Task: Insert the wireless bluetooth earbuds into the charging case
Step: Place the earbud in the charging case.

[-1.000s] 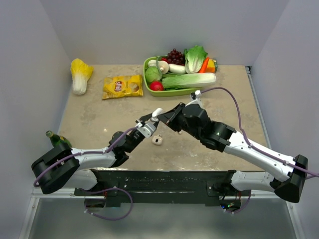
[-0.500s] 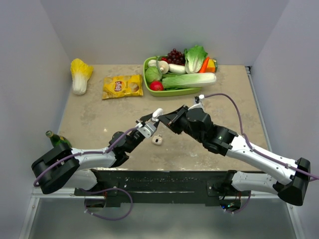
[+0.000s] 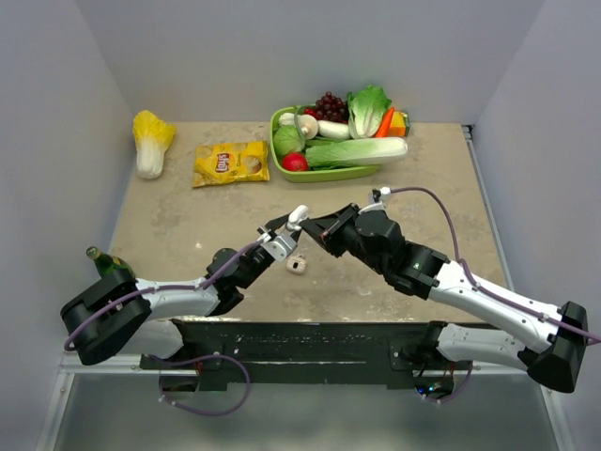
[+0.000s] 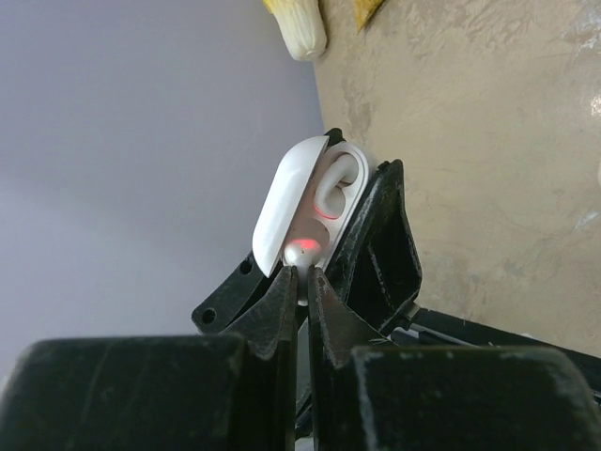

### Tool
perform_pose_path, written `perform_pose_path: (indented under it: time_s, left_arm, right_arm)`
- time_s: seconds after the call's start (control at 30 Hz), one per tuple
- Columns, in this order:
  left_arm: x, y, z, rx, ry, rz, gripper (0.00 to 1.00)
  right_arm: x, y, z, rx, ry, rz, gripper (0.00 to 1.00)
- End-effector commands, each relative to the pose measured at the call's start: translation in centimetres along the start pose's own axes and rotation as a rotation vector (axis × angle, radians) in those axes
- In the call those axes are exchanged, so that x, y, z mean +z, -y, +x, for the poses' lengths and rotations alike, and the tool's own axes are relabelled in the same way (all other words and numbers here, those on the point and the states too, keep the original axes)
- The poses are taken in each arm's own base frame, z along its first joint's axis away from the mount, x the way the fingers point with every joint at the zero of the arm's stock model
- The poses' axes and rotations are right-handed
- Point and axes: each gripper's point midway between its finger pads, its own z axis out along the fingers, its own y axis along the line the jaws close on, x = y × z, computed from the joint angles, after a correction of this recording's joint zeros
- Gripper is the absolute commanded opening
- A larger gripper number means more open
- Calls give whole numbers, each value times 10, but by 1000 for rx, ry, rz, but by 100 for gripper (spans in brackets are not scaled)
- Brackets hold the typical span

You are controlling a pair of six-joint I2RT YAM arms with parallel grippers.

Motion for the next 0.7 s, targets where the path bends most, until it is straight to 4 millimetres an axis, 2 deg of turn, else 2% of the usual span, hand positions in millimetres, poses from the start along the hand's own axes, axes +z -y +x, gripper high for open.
perform_pose_path:
  time_s: [0.0, 0.17, 0.5, 0.67]
  left_arm:
    - [-21, -70, -158, -44, 626, -272, 0]
    - [-20, -70, -159, -42, 631, -273, 0]
    - [-18, -68, -153, -43, 613, -271, 0]
    - [-19, -69, -152, -41, 608, -277, 0]
  right_arm:
    - [-2, 5, -3, 54, 16, 3, 0]
    - [3, 11, 3, 49, -4, 24, 0]
    - [8, 8, 7, 20, -21, 24, 0]
    - [5, 5, 2, -11, 3, 20, 13]
